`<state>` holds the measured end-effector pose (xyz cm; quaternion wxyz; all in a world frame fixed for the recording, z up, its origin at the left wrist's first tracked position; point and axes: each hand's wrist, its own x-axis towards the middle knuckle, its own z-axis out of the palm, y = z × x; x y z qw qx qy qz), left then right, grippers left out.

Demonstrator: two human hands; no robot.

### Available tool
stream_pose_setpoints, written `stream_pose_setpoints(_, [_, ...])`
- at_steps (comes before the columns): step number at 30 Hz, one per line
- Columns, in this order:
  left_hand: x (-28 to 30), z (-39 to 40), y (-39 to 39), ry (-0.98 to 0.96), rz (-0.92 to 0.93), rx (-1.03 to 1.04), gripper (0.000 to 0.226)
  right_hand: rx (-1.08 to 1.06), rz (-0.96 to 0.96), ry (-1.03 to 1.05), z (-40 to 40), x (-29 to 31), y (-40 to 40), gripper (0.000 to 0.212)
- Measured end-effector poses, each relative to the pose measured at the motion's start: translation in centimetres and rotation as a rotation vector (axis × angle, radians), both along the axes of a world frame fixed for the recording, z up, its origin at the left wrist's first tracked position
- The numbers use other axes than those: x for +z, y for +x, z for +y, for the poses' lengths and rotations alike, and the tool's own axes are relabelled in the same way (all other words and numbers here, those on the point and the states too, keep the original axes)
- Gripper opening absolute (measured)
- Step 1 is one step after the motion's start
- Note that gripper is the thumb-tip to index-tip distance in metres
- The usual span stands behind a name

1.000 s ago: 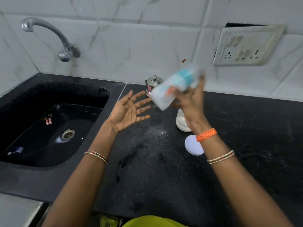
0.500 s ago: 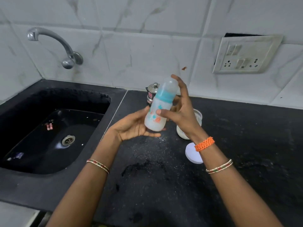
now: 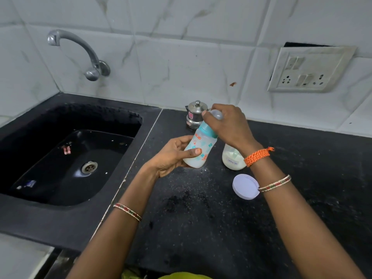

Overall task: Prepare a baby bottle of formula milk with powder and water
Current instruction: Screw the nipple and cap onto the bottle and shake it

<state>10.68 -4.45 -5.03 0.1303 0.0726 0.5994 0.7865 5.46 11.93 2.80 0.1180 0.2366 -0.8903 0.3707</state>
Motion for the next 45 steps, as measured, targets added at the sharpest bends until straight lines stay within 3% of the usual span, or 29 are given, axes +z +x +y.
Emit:
stream_pose_setpoints(4, [0.6,-0.2,0.6,-0.032,0.061,-0.004,0.053,0.057,-0.070,-0.103,-0.4,-0.1,0.3,0.030])
stream_pose_setpoints(9, [0.4,-0.5,0.8,-0.086,0.058,0.052,0.049,-0.034,-0.061,0.058,-0.2,-0.8,1.3,0.031])
stream_pose_setpoints(13, [1.5,1.5,0.0,-0.160,0.105,0.278,0.034,-0.057,-0.122,0.007,-0.6,-1.3,2.0,0.095])
stream_pose_setpoints(15, [2.5,2.1,-0.5,-0.271,0.209,0.354,0.028,-0.013,-0.134,-0.138,-1.1,-2.4,2.4,0.106])
stream_pose_setpoints(17, [3.5,1.9,-0.3,-0.322,0.254,0.243,0.035,0.025,-0.199,-0.354,-0.6,-2.8,1.9,0.097])
stream_pose_setpoints(20, [4.1,0.7,0.2,-0.079,0.111,0.076,0.059,-0.010,-0.298,-0.874,0.6,-1.8,0.6,0.090])
stream_pose_setpoints(22, [4.1,-0.5,-0.2,0.080,0.030,0.266,0.060,-0.099,-0.277,-1.282,1.5,-1.2,-0.2,0.084])
stream_pose_setpoints(23, [3.8,-1.2,-0.5,0.084,0.001,0.369,0.056,-0.093,-0.282,-1.310,1.7,-0.9,-0.2,0.081])
stream_pose_setpoints(26, [2.6,-2.3,-1.4,-0.011,-0.105,0.459,0.042,0.153,-0.401,-0.944,1.3,-1.1,0.6,0.075])
stream_pose_setpoints(30, [1.5,-2.0,-1.5,-0.044,-0.131,0.389,0.030,0.051,-0.433,-1.313,1.1,-1.1,0.3,0.070])
stream_pose_setpoints(33, [0.9,-1.4,-1.3,-0.095,-0.147,0.303,0.020,0.155,-0.481,-0.987,0.9,-2.1,0.3,0.074])
stream_pose_setpoints(38, [-0.9,-1.4,-1.6,-0.170,-0.170,0.369,0.023,0.156,-0.405,-0.530,-0.8,-5.9,-0.2,0.104])
stream_pose_setpoints(41, [-2.5,-1.9,-1.5,-0.169,-0.259,0.455,0.023,0.174,-0.431,-0.361,-2.5,-7.9,-1.0,0.108])
stream_pose_setpoints(45, [-4.3,-3.0,-0.6,-0.161,-0.354,0.532,0.023,0.170,-0.488,-0.298,-4.1,-10.1,-1.9,0.107])
